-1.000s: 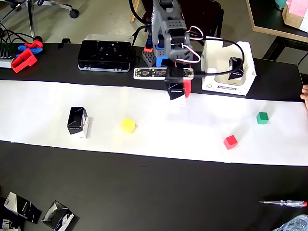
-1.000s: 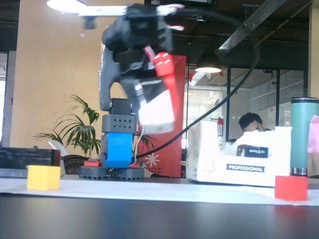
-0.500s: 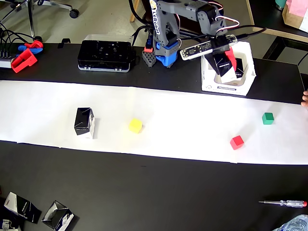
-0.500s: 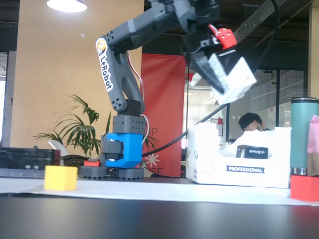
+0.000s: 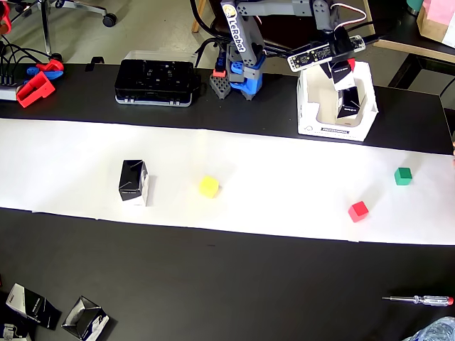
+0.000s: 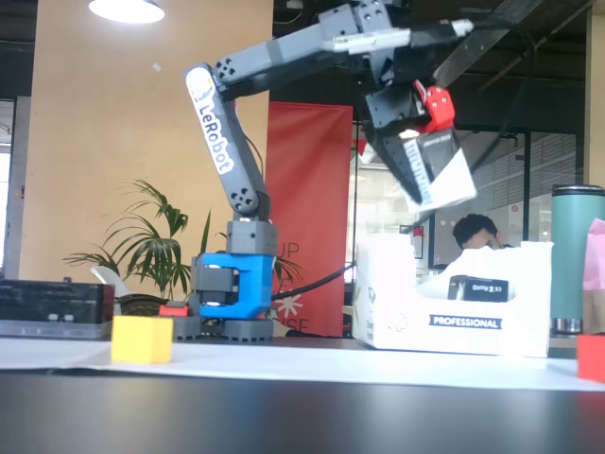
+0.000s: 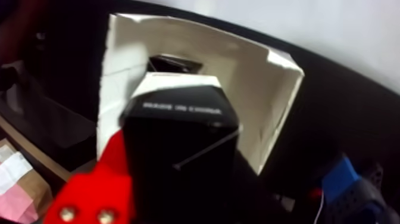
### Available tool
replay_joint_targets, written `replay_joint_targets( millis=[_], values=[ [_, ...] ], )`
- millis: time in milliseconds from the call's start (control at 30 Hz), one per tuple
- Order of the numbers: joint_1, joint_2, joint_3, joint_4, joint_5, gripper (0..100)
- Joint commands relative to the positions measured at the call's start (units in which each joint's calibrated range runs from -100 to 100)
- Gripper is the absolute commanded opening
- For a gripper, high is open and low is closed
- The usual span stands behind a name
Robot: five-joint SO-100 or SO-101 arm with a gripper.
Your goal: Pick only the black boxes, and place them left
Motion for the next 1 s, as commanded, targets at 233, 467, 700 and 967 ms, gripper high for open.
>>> replay_joint_targets(
  millis=[233, 467, 700, 967],
  values=[
    [-7.4, 12.4, -15.0, 6.1, -5.0, 15],
    [-13.6, 20.3, -21.7, 9.0, -7.8, 15],
    [-13.8, 20.3, -12.2, 9.0, -7.9, 16],
    [-13.8, 21.1, -10.8, 9.0, -7.5, 38]
  ],
)
